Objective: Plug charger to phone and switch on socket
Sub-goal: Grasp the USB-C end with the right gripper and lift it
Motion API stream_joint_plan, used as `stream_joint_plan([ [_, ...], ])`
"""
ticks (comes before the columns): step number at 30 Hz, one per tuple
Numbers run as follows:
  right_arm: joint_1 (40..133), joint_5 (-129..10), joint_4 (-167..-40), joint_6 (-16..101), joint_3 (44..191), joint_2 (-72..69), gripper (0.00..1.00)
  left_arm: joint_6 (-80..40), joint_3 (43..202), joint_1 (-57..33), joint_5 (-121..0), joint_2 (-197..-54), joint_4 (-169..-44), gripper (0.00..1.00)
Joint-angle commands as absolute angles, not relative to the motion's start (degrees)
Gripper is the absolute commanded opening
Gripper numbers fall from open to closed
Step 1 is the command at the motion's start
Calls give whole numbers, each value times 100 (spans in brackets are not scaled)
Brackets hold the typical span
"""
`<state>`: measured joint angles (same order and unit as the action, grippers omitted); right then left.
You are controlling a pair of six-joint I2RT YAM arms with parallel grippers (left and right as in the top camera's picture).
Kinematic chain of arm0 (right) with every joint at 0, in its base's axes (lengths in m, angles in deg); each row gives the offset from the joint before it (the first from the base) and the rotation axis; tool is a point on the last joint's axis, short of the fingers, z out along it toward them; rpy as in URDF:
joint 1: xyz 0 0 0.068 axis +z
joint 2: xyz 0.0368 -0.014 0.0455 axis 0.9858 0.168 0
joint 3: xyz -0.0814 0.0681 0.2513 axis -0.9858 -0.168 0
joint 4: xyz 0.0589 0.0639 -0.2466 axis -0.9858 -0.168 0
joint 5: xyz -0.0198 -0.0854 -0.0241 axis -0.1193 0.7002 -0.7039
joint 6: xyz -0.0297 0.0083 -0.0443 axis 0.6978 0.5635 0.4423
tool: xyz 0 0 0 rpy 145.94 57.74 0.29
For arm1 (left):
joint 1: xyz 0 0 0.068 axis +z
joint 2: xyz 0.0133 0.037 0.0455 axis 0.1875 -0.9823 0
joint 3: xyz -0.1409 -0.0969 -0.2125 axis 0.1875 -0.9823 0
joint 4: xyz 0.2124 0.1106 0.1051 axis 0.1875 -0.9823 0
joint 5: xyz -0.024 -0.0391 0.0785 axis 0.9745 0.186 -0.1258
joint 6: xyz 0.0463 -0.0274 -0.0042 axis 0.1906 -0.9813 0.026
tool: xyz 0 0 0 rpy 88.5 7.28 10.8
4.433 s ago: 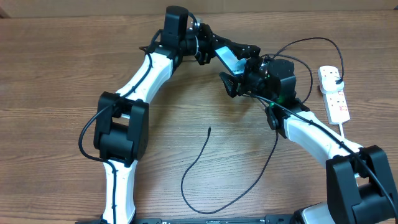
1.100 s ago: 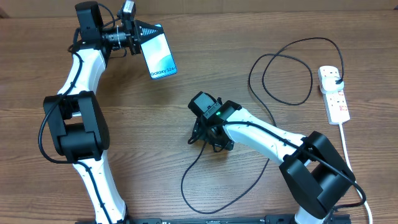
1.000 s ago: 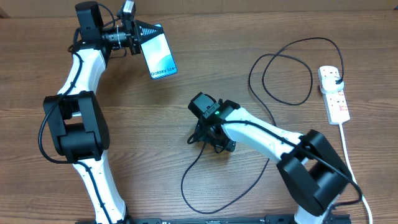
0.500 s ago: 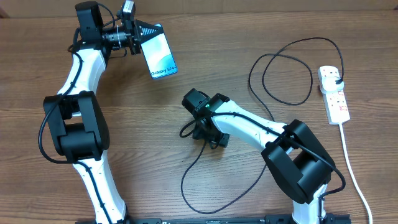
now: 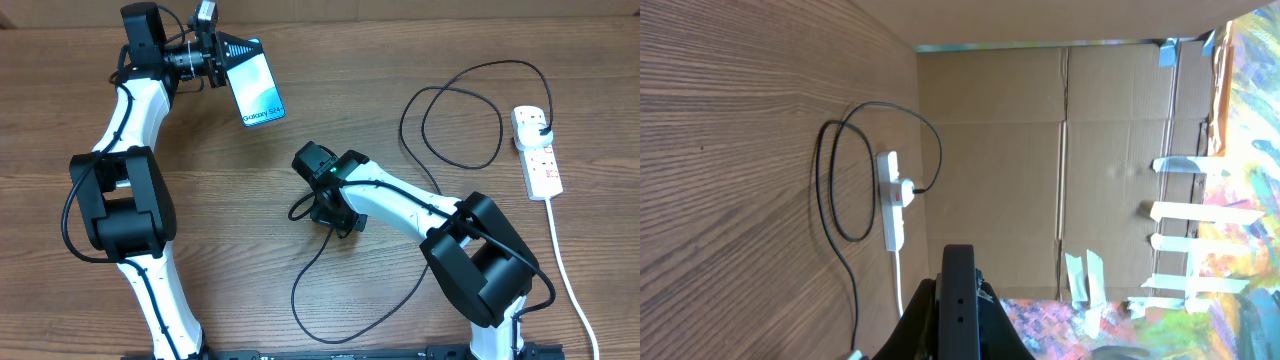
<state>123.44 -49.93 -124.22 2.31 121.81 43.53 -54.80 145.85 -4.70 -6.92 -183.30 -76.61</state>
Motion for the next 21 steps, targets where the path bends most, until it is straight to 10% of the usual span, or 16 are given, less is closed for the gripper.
stream_joint_plan([
  [1,12311,-5284,-12411,318,12330,4370,4,-5370,14637,-446,-618,-18304,-7659,4],
  [21,11140,-10759,-10064,3009,12494,4097,4,-5585,14637,-212,-189,-18304,-7632,4],
])
